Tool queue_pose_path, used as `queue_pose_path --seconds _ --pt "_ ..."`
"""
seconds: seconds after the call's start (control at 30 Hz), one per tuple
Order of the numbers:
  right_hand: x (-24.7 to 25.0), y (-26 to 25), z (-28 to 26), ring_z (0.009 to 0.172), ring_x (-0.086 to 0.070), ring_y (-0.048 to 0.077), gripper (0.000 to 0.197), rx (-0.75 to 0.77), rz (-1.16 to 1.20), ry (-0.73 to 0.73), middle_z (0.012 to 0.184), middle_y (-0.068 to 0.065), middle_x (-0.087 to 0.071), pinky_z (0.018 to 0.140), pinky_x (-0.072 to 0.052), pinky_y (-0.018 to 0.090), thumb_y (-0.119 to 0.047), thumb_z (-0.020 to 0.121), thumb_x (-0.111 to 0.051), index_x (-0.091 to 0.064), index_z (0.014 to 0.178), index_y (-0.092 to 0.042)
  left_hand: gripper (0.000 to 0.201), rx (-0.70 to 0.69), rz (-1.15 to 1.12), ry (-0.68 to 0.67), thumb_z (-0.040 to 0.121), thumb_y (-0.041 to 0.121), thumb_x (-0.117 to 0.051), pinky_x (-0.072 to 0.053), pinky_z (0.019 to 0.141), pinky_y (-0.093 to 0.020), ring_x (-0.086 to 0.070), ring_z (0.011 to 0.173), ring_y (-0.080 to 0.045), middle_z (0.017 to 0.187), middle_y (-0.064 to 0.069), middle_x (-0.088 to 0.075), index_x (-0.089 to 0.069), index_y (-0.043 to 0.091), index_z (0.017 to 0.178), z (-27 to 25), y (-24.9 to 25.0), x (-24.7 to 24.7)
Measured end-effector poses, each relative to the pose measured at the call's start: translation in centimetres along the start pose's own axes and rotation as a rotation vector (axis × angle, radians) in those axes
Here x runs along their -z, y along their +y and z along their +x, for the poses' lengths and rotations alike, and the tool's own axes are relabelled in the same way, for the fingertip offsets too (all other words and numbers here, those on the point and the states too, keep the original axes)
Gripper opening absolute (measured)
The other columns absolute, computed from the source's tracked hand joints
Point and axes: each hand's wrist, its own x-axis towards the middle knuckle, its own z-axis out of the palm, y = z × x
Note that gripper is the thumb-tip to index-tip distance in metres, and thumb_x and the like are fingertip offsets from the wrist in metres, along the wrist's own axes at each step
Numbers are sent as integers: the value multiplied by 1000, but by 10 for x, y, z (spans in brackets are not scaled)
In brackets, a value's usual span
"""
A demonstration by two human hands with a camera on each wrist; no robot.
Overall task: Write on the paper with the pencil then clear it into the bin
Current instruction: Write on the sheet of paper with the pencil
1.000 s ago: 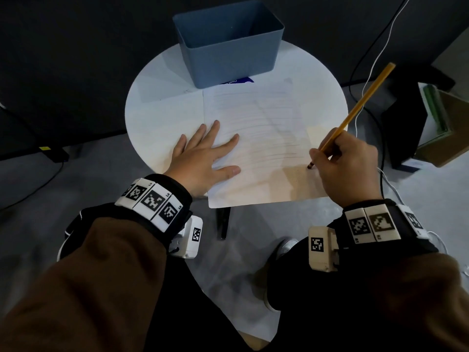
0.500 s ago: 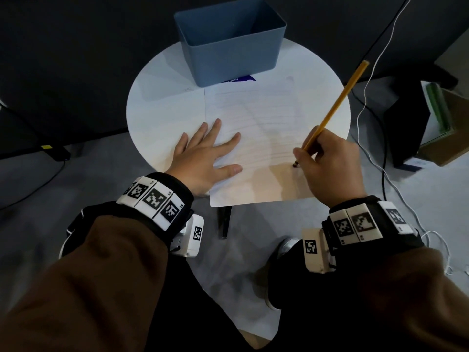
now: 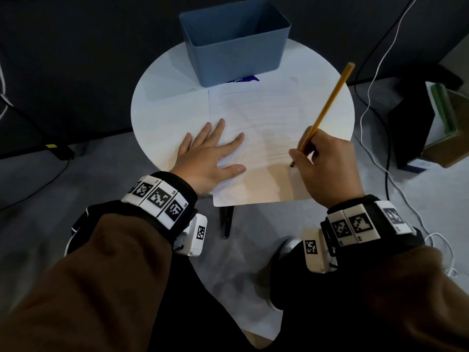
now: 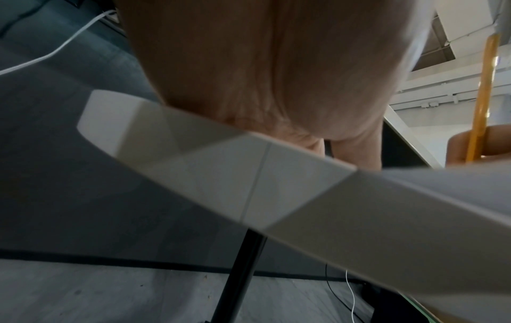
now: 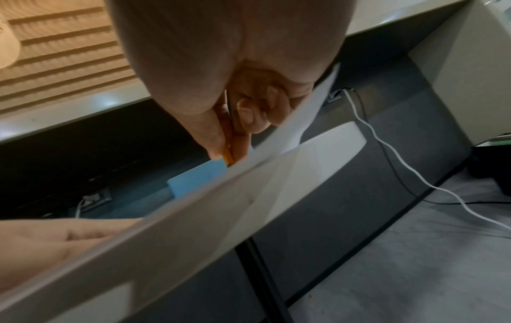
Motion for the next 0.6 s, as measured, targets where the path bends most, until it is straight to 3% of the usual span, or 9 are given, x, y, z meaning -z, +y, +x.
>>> queue_pose_path --seconds 0.1,0.2,0.3,0.43,0.6 --pt "4 1 0 56 -50 2 17 7 -6 18 66 -13 -60 58 -45 30 -23 92 -70 -60 80 -18 67 3 8 -1 93 71 -37 13 121 -43 21 150 -8 164 15 20 -6 59 151 0 0 1" --pt "-2 -9 0 55 -50 1 17 45 46 2 68 -14 -61 58 -40 25 -23 92 -71 -60 80 -20 67 6 -2 1 92 71 -38 13 121 -43 21 150 -8 164 15 20 -7 59 151 -1 1 1" --pt "-8 -15 -1 58 -50 2 17 64 52 -44 68 -14 -61 59 -43 30 -25 93 -70 -59 80 -22 68 7 -5 0 92 72 -38 13 121 -43 21 149 -7 164 15 19 -7 58 151 -1 1 2" --pt "-1 -3 0 53 -50 2 18 28 30 -20 63 -16 -57 56 -36 21 -22 93 -71 -60 79 -18 67 1 -5 3 93 71 -38 14 121 -42 21 150 -8 164 15 19 -7 58 151 -1 1 1" --pt "2 -1 1 54 -51 4 16 -6 76 15 66 -15 -60 58 -45 28 -20 92 -72 -60 80 -17 67 0 -11 5 93 70 -39 14 121 -42 21 150 -8 164 14 19 -8 58 151 -1 1 1"
